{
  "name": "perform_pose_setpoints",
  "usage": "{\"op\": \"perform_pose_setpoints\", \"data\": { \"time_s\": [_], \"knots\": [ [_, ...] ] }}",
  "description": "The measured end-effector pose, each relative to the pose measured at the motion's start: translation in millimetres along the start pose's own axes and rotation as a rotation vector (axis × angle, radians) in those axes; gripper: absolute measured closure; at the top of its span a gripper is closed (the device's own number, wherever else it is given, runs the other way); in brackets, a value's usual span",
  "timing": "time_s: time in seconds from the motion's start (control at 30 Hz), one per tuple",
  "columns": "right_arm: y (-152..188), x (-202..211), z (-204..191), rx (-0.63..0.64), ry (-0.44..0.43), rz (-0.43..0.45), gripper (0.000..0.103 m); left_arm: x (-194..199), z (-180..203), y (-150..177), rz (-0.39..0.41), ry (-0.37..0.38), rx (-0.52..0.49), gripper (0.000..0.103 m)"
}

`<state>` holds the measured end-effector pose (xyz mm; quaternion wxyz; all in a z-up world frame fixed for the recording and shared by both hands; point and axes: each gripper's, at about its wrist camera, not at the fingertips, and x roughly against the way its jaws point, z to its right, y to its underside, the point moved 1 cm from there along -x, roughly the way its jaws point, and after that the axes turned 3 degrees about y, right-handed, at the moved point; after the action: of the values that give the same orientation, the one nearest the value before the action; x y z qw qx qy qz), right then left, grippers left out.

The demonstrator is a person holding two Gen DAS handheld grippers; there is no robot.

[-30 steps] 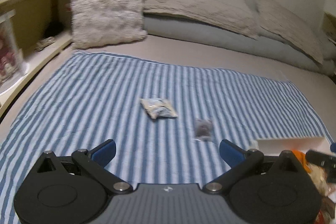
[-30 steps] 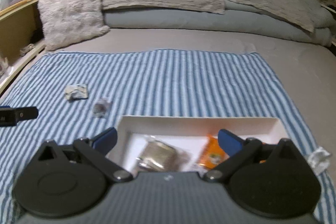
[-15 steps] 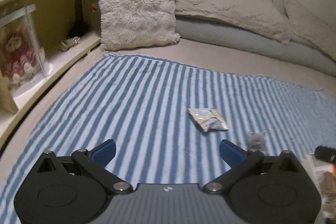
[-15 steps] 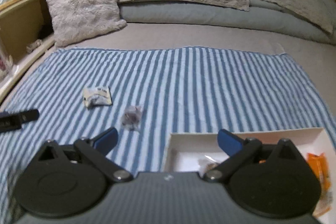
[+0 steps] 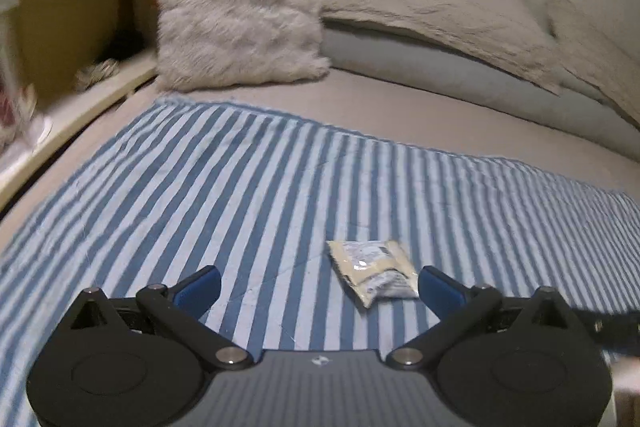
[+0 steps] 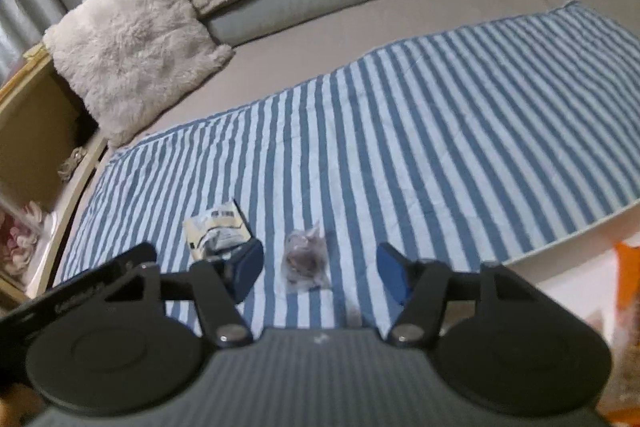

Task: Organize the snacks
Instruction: 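Move both open tools away from the box toward the loose snacks on the sheet, then grasp the white sachet with the left tool while the right tool grasps the clear-wrapped candy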

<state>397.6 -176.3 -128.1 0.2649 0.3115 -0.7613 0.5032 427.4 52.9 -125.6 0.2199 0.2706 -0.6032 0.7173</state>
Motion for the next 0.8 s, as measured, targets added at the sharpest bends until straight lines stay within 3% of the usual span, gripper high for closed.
{"op": "perform_pose_setpoints", "data": {
  "time_s": [0.33,0.53,0.8],
  "knots": [
    [5,-47,-30,0.174,0.038,-0.028,0.036,-43,-17,-1,-0.044,0.069,0.311,0.000],
    [12,-66,-38,0.202,0.065,-0.030,0.037,-63,9,2,-0.081,0.074,0.240,0.000],
    [18,-80,-30,0.217,0.044,-0.020,0.062,-82,33,7,-0.071,-0.046,0.185,0.001]
  ]
}}
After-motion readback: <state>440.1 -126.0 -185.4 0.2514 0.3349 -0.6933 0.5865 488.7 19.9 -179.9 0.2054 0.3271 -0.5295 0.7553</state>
